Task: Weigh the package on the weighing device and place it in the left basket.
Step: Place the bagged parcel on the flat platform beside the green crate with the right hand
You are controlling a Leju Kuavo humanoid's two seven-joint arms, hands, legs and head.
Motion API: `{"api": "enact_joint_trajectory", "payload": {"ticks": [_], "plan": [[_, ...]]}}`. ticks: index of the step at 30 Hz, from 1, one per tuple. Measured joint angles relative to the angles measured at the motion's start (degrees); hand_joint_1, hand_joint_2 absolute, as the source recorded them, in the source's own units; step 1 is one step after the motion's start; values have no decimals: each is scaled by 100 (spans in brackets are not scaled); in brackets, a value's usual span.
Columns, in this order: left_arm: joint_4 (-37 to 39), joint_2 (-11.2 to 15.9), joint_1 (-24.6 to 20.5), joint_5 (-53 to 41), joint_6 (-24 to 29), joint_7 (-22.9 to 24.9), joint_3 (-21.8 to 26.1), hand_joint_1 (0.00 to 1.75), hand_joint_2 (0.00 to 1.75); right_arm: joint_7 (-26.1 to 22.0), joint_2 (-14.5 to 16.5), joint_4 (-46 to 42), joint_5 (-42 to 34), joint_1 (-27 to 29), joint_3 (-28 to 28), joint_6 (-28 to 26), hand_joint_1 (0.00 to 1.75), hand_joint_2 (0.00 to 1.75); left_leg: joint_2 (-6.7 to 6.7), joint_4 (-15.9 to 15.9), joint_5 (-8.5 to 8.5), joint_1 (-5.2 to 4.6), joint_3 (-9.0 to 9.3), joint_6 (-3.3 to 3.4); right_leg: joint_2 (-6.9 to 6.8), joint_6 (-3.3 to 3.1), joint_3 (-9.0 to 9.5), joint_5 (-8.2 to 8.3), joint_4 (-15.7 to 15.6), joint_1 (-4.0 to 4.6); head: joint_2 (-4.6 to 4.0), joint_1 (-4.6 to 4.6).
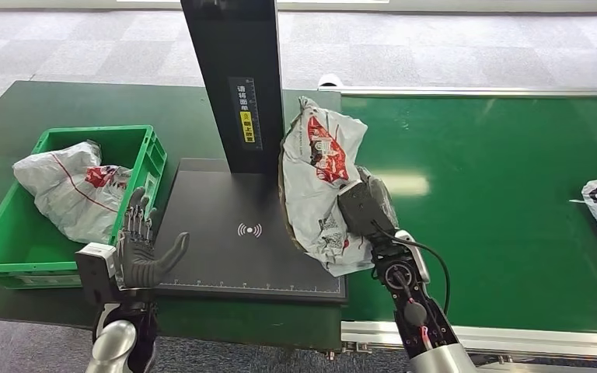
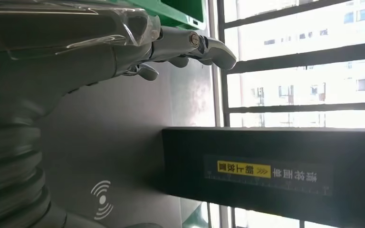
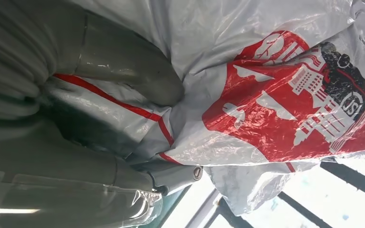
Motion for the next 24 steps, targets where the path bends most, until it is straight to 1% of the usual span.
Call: {"api": "enact_joint_trajectory", "payload": {"ticks": [10,24], "plan": [[-96,-81,3,-153,-102,13,316,0,175,-76,262,545,-291,-285,461,128,175,175,-1,1,1,0,-6,-1,-1,0,-7,1,0,0,0,0],[-105,-105,4,-155,-105,13,389,0,175,-79,315,756,-307,-358,581,128,175,175,-1,1,2,0,-7,-2,-1,0,-7,1,0,0,0,0]]}}
